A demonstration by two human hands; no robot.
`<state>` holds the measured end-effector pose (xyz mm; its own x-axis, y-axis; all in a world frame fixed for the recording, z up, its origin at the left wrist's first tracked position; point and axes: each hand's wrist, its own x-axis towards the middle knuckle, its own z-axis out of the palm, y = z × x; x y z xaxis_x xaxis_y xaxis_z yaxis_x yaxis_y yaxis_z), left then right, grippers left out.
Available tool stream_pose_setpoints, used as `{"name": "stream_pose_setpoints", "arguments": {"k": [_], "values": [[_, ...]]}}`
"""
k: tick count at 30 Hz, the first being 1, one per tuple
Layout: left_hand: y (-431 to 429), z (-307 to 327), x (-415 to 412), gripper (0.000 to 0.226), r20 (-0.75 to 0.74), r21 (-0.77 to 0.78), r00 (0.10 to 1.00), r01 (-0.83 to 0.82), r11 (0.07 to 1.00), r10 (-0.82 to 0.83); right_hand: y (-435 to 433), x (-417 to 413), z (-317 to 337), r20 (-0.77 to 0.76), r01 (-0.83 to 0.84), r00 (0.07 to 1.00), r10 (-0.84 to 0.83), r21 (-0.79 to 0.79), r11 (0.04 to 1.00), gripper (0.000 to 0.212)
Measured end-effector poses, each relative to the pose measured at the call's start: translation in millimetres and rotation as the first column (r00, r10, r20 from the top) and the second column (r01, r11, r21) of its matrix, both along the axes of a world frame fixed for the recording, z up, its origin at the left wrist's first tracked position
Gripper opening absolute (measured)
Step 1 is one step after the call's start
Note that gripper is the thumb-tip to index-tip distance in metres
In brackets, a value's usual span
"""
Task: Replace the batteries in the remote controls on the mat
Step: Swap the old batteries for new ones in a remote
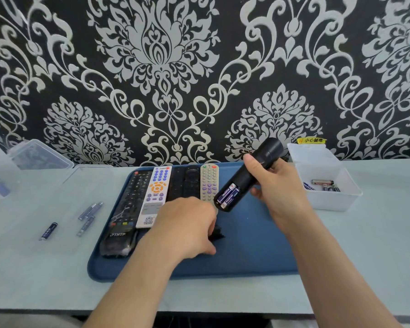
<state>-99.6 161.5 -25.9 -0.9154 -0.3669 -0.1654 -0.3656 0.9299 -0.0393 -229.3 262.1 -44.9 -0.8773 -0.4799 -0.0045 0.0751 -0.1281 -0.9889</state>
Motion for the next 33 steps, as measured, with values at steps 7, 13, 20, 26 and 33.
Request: {"name": "stream_pose_setpoints", "arguments": {"k": [7, 13, 20, 26, 33], "values": [[-30.4, 1.5, 7.3, 0.018, -0.285, 0.753, 0.939, 0.096, 0.651, 0.191, -0.5, -2.6, 1.7, 0.106, -0.055, 0.993, 0.056, -0.01, 0.998, 0.02], [-21.6, -4.4, -7.8, 0.03, -0.483, 0.842, 0.76, 0.265, 0.47, 0.436, -1.1, 2.1, 3.3, 0.195, -0.157, 0.966, 0.171, -0.087, 0.984, 0.03], [-16.8, -12.5, -13.8, 0.018, -0.571, 0.749, 0.698, 0.225, 0.624, 0.433, -4.7, 8.1, 2.9, 0.16, -0.209, 0.961, 0.226, -0.115, 0.971, 0.04], [-12.8, -8.3, -10.2, 0.029, -0.605, 0.679, 0.722, 0.248, 0.691, 0.336, -3.3, 5.6, 3.4, 0.174, -0.122, 0.975, 0.14, -0.11, 0.986, 0.039], [-5.5, -8.7, -11.4, 0.049, -0.701, 0.349, 0.7, 0.174, 0.921, 0.133, -1.8, 7.1, 5.9, 0.184, -0.108, 0.974, 0.131, -0.129, 0.986, 0.042]]}}
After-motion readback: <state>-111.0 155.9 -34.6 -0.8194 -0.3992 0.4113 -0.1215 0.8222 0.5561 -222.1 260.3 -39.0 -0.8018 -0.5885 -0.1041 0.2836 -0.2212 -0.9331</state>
